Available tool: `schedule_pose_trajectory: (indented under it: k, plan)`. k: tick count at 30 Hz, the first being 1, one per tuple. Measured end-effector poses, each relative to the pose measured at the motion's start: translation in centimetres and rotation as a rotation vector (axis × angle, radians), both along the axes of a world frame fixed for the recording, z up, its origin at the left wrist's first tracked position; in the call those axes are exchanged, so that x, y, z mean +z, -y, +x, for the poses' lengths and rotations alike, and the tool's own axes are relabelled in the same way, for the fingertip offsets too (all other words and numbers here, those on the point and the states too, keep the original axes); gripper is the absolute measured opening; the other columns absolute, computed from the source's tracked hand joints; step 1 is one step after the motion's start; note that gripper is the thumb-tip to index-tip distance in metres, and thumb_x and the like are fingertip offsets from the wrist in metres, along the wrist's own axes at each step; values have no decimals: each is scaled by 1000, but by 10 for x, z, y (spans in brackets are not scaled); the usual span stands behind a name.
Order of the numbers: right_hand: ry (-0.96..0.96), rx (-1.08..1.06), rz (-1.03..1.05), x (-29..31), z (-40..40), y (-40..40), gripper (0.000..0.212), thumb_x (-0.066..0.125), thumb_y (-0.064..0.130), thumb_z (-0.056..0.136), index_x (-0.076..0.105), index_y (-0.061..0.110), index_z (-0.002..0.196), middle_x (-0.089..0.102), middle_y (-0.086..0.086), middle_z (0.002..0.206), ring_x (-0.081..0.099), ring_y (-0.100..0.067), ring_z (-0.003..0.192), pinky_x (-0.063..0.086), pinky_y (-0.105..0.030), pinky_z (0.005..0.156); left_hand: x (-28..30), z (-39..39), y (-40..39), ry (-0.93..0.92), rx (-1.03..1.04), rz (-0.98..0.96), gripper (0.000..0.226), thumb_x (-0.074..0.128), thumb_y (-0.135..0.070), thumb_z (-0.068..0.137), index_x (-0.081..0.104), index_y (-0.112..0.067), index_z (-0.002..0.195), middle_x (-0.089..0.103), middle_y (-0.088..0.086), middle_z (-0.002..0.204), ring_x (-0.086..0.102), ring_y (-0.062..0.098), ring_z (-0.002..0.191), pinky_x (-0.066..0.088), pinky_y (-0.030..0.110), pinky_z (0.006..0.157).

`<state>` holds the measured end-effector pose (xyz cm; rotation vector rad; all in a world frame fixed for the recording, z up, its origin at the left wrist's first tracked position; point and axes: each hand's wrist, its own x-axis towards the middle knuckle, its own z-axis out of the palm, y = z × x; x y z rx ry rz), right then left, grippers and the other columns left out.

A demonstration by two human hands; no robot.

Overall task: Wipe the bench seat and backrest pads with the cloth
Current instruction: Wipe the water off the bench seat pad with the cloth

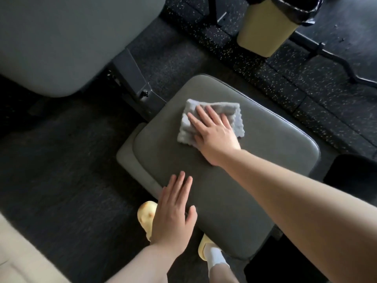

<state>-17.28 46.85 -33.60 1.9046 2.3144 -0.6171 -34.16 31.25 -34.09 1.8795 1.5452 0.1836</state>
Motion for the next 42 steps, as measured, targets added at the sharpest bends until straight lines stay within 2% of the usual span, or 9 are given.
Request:
schedule_pose_trajectory:
  k: [5, 11, 14, 17, 23, 28, 33, 36, 42]
  plan:
    - [-94, 210, 45, 4, 56, 62, 54, 40, 37, 92, 39, 32, 146, 28, 7, 157, 21, -20, 147, 22, -50, 117, 2, -1, 1, -1, -9, -14, 63, 45, -28, 92, 25, -25, 151, 11, -11, 160, -4, 3, 147, 13, 34, 121]
    - [-120, 741, 22, -7, 18, 29, 52, 39, 33, 93, 38, 39, 145, 27, 11, 157, 22, -17, 146, 16, -42, 117, -1, 5, 13, -20, 61, 28, 54, 41, -30, 90, 41, -13, 141, 36, 7, 152, 24, 17, 143, 24, 36, 111]
    - [-66, 293, 89, -14, 3, -19, 57, 55, 22, 86, 45, 31, 141, 34, 1, 154, 26, -27, 144, 28, -52, 108, -2, 6, 11, -28, 73, 43, 60, 41, -27, 89, 36, -11, 146, 31, 5, 155, 22, 16, 144, 23, 35, 112]
    - [48, -327, 88, -12, 3, -12, 59, 45, 26, 97, 24, 31, 151, 12, 0, 162, 4, -25, 149, 11, -53, 116, -1, 4, 11, -11, 63, 49, 61, 43, -27, 89, 34, -12, 147, 28, 2, 156, 20, 15, 145, 21, 32, 114]
    - [-36, -37, 85, -10, -27, -4, 56, 43, 30, 98, 25, 30, 151, 15, -1, 161, 7, -27, 149, 8, -51, 117, -3, 7, 13, 6, 89, 32, 62, 42, -25, 89, 30, -14, 149, 25, 0, 158, 16, 14, 146, 23, 36, 112]
    - [-29, -495, -115, -10, -66, -78, 73, 51, 23, 91, 13, 33, 152, -6, 2, 162, -12, -24, 148, -3, -53, 116, -2, 6, 12, 1, 60, 28, 63, 41, -26, 91, 24, -17, 151, 18, -2, 160, 10, 12, 148, 15, 34, 115]
    - [-224, 453, -29, -17, -100, 25, 59, 55, 29, 87, 41, 34, 143, 25, 4, 158, 16, -24, 147, 11, -52, 116, -6, 3, 13, -39, 64, 3, 59, 43, -32, 89, 36, -14, 145, 32, 4, 154, 30, 20, 142, 27, 37, 114]
    - [-181, 681, 5, -25, -38, 0, 53, 37, 40, 91, 39, 36, 144, 29, 8, 157, 19, -17, 147, 8, -45, 118, -5, 1, 13, 11, 58, 28, 64, 46, -30, 88, 31, -15, 148, 27, 1, 157, 19, 15, 146, 22, 33, 115]
    - [70, -273, -33, -14, -47, -74, 59, 40, 29, 97, 19, 32, 151, 2, 2, 163, -5, -25, 149, 1, -59, 116, -4, 0, 2, 44, 48, 58, 62, 46, -28, 87, 34, -17, 147, 26, -3, 157, 16, 13, 146, 20, 36, 114]
